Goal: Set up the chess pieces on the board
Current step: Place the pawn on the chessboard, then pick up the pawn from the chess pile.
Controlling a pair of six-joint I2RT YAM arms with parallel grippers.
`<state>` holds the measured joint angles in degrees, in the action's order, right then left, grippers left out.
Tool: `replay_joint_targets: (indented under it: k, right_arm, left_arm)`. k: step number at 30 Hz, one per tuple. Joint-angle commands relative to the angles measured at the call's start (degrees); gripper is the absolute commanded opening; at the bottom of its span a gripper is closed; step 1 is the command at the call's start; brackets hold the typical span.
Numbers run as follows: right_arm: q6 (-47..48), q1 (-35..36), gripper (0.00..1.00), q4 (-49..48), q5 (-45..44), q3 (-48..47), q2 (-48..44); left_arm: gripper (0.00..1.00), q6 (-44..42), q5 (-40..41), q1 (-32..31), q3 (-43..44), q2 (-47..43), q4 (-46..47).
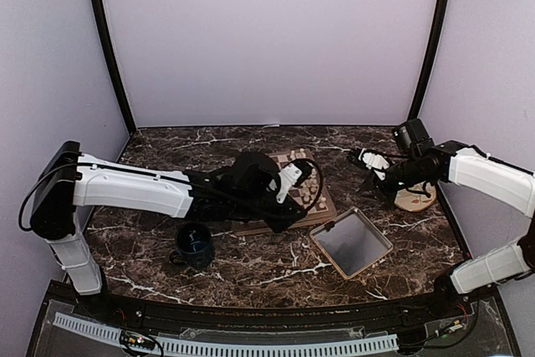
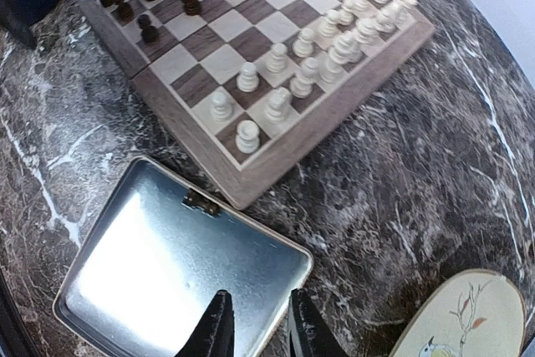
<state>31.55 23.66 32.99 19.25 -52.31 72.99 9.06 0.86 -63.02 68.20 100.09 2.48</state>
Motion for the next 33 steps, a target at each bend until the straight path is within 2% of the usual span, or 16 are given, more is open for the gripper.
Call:
replay_joint_targets:
  k: [1, 5, 14, 22, 28, 33]
  right_arm:
    - [-5.8, -5.3, 0.24, -1.9, -0.3, 2.6, -2.1]
    - [-7.2, -8.8, 0.25, -3.3, -0.3, 4.2, -2.1]
    - [-6.9, -11.5, 0.26, -1.8, 2.6, 4.4, 0.6]
    - [-6.5, -11.7, 0.26, -1.9, 2.7, 4.6, 0.7]
    - [-6.4, -11.7, 0.26, -2.1, 2.5, 4.8, 0.7]
    - [-6.4, -11.8, 0.26, -2.1, 2.5, 4.7, 0.8]
  left_arm:
    - [0.3, -1.4, -5.7, -2.8, 12.4, 9.8, -10.2]
    - [0.26, -0.8, -6.2, -3.9, 21.4, 18.1, -14.1]
    - [0.26, -0.7, -2.4, -4.1, 33.8, 30.9, -16.0]
    - [0.34, -2.0, 0.4, -4.1, 38.4, 34.8, -15.9]
    - [0.37, -3.1, 1.1, -4.1, 39.7, 35.6, -14.6]
    - [0.39, -3.9, 4.0, -4.0, 42.3, 37.4, -17.4]
